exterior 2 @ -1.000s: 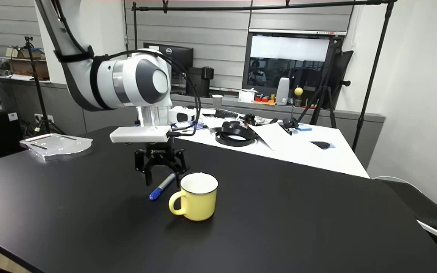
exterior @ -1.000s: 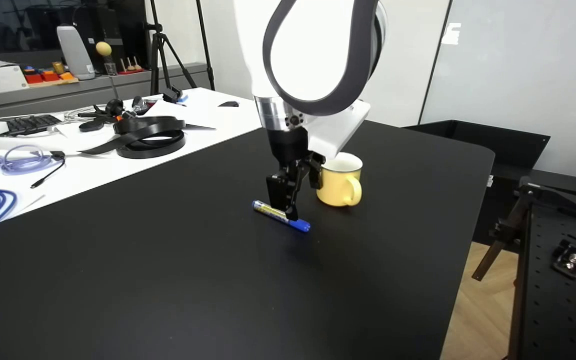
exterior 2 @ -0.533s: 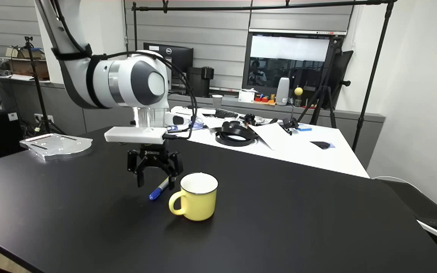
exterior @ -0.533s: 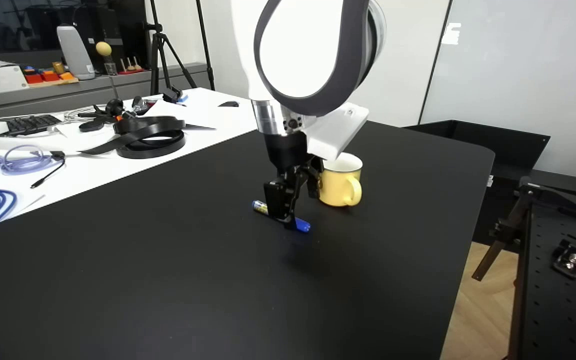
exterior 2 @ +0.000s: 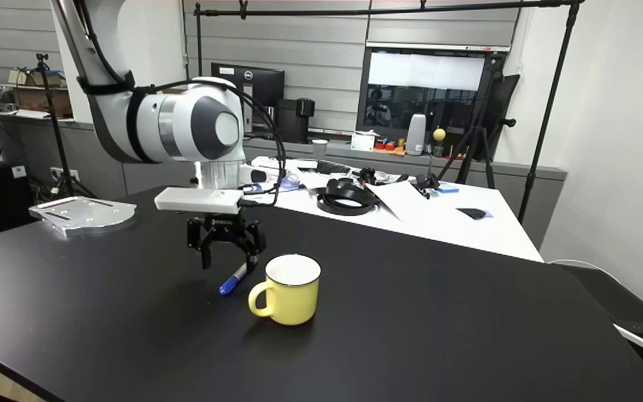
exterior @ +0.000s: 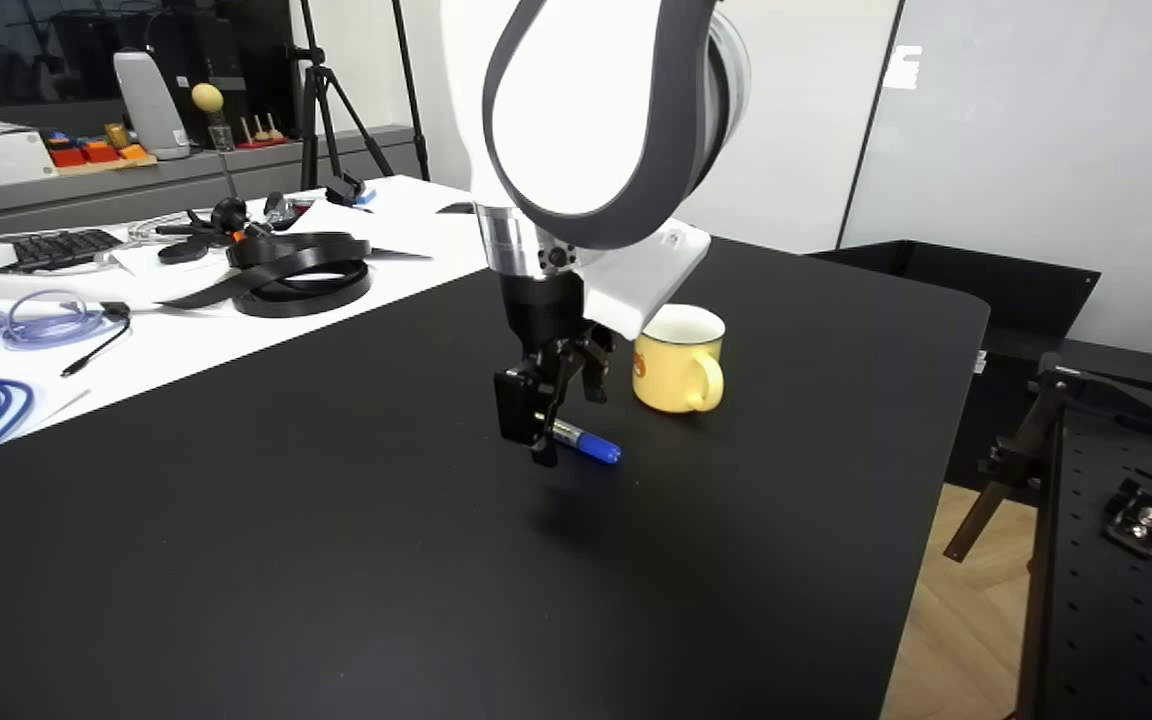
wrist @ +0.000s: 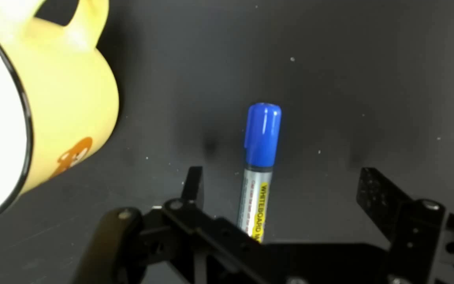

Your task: Take the marker out of the cup, put it on the table then put it back in the cup

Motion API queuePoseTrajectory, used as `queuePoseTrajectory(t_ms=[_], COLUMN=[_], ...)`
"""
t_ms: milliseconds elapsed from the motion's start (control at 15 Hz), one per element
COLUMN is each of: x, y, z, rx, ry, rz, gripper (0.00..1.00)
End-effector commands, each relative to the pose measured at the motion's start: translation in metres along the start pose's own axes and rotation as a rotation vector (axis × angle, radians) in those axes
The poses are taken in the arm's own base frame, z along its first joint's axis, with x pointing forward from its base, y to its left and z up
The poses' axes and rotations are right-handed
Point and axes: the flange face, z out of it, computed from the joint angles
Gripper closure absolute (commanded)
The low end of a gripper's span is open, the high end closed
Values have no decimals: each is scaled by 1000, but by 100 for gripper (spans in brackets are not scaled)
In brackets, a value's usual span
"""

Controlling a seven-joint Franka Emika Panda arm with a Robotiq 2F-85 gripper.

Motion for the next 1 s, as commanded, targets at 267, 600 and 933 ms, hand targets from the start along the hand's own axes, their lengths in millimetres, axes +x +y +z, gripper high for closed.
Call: queuePoseTrajectory(t_ms=[267,600,933], x=[17,19,15], y=[15,31,37], z=[5,11,-10], rx=[33,39,18], ry=[37,33,70], rz=[61,95,95], gripper=[55,89,95])
